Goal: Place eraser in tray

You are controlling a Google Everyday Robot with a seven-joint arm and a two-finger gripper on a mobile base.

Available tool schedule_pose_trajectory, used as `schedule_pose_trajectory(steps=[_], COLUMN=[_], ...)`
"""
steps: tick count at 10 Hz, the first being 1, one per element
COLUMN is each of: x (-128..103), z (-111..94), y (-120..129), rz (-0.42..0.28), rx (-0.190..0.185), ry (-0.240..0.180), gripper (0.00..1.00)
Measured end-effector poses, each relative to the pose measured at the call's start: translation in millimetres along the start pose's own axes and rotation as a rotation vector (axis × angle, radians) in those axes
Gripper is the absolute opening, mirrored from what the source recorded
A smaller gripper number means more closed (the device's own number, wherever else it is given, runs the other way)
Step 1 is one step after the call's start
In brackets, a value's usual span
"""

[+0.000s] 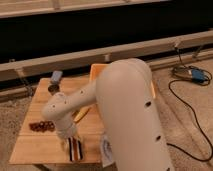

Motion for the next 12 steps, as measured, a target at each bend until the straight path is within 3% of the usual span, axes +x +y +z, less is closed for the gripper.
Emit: schedule_pose_trajectory(steps=[2,8,10,12], x=[-2,-5,-7,-4], z=[5,13,0,-32], y=[-3,-11,-18,-18], rz=[0.008,0.049,0.081,0.095], rx=[0.01,0.045,0.023,-0.026], ry=[0.014,0.071,0.062,0.024], gripper=[0.63,0.04,0.0,0.0])
